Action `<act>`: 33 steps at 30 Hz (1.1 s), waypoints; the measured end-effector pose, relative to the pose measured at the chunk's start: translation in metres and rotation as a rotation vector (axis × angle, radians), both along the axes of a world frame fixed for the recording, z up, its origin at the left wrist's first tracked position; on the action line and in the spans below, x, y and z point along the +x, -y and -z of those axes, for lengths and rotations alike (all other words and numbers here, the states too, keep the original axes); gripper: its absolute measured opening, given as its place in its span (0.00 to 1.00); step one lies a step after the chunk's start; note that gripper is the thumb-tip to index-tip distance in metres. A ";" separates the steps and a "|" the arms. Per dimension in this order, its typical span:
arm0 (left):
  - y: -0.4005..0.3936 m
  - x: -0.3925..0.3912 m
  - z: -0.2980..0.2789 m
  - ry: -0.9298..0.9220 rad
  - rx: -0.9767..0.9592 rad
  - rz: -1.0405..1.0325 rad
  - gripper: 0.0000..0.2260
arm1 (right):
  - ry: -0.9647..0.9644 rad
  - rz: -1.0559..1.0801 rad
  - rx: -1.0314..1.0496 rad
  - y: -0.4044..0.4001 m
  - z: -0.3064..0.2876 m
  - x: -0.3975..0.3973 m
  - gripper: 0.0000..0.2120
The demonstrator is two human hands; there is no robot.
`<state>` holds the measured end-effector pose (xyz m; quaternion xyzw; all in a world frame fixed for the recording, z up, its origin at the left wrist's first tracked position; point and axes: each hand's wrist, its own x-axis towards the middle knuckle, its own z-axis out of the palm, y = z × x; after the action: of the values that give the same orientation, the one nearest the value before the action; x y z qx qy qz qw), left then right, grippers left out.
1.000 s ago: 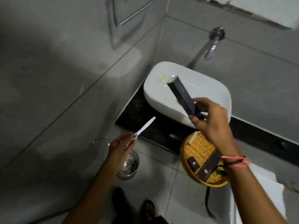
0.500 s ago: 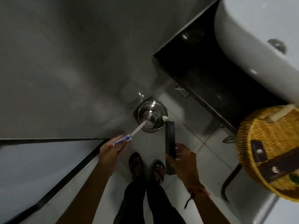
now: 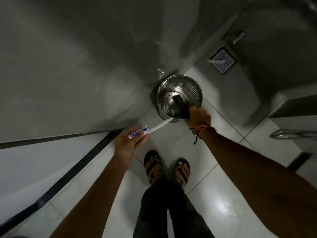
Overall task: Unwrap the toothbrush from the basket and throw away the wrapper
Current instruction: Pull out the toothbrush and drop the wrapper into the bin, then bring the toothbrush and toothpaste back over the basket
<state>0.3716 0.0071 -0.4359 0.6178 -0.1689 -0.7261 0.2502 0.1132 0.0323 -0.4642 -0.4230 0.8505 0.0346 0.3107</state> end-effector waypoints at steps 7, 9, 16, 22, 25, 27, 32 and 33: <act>0.006 0.000 -0.013 0.039 0.023 0.054 0.11 | 0.005 -0.001 -0.085 -0.007 -0.012 0.003 0.22; 0.006 -0.004 -0.029 0.062 0.021 0.091 0.14 | -0.054 -0.034 -0.101 -0.017 -0.034 0.004 0.25; 0.002 -0.028 -0.117 0.055 -0.059 0.312 0.08 | 0.274 -0.341 -0.093 -0.045 -0.154 0.026 0.24; 0.016 -0.053 -0.227 0.063 -0.250 0.612 0.09 | 0.306 -0.338 -0.005 -0.066 -0.266 0.025 0.19; 0.027 -0.071 -0.282 0.070 -0.458 0.591 0.11 | 0.196 -0.197 -0.088 -0.092 -0.312 0.016 0.17; 0.038 -0.083 -0.320 0.044 -0.511 0.523 0.11 | 0.144 -0.083 -0.129 -0.110 -0.351 0.010 0.14; 0.052 -0.122 -0.386 -0.082 -0.572 0.495 0.13 | 0.321 0.355 -0.404 -0.141 -0.430 -0.007 0.09; 0.051 -0.133 -0.396 -0.122 -0.606 0.536 0.13 | 0.409 0.466 -0.461 -0.146 -0.441 -0.010 0.12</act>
<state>0.2383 -0.0440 -0.0400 0.4059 -0.5150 -0.7182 0.2326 0.1034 0.1787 -0.0237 -0.2752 0.8298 -0.3143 0.3700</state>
